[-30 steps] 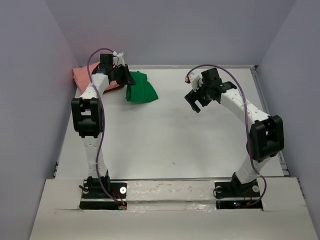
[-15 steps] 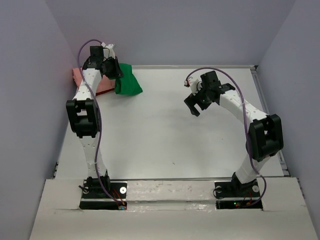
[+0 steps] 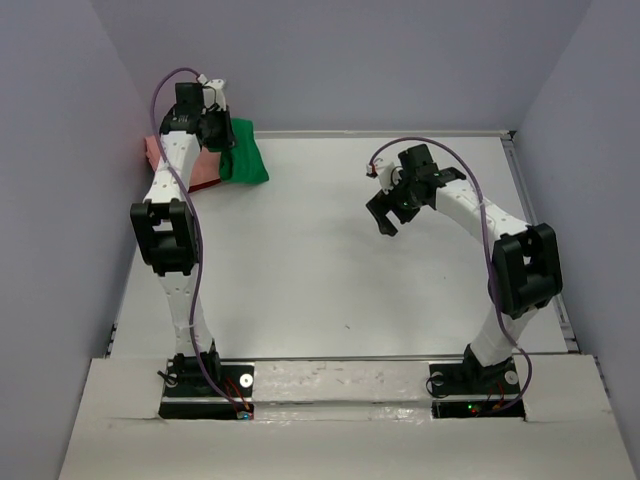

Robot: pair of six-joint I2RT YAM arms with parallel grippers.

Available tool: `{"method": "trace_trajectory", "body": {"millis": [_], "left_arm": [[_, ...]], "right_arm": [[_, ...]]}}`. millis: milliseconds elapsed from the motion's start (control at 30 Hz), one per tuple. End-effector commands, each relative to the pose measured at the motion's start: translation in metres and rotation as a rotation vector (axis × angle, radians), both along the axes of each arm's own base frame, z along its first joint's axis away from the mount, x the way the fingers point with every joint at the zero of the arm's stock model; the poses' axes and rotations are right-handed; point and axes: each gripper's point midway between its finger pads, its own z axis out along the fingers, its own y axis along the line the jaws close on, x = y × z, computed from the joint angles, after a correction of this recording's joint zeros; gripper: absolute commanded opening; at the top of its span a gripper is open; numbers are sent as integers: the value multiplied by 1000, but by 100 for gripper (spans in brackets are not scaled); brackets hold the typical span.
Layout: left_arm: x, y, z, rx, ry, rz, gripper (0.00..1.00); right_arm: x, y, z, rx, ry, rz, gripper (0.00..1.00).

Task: Fold and stack the t-shirts
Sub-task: Put the neatly folded tshirt into the corner of the board with the left arm

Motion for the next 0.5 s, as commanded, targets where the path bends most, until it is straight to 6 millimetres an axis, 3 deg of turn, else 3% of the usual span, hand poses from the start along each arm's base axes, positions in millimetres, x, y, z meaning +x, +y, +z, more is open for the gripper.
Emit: {"method": "trace_trajectory", "body": {"millis": [0, 467], "left_arm": [[2, 10, 67, 57, -155, 12, 0], [4, 27, 97, 114, -223, 75, 0]], "right_arm": [[0, 4, 1, 24, 14, 4, 100], [-5, 5, -8, 27, 46, 17, 100]]}}
